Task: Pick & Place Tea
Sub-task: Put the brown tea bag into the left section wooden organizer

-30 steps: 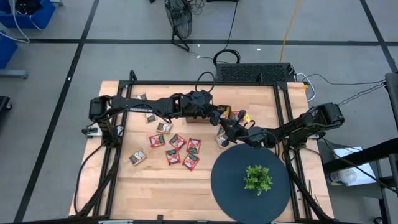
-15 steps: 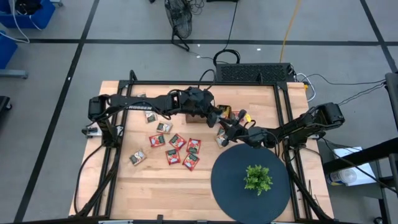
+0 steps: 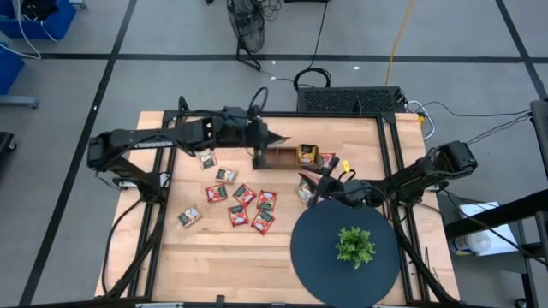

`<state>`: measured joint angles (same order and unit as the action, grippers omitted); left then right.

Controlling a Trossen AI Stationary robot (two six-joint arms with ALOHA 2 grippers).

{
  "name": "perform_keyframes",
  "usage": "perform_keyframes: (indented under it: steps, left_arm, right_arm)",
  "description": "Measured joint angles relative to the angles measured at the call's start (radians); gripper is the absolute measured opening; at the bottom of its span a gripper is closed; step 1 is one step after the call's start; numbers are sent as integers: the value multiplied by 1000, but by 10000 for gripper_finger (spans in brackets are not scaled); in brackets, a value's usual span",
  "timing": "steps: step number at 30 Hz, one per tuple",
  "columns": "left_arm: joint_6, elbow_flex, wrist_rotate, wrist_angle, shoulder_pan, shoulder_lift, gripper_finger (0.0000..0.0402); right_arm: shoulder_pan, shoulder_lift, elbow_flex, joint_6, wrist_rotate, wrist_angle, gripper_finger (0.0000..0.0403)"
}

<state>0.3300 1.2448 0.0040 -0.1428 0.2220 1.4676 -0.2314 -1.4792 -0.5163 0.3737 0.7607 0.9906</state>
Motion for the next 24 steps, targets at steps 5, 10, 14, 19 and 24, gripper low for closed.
perform_keyframes:
  steps: [5,10,14,19,24]
  left_arm:
    - [25,-249,186,288,90,-49,1]
    - [-79,-454,405,595,250,-25,1]
    - [-198,-573,530,820,342,40,1]
    - [-246,-621,559,982,366,148,1]
    - [-231,-619,572,1077,351,258,1]
  right_arm:
    - [-39,4,0,2,4,-3,94]
    - [-46,19,1,10,54,-8,91]
    - [-37,33,0,8,55,-10,89]
    - [-24,33,0,5,54,-15,89]
    - [-17,33,0,-20,54,-19,89]
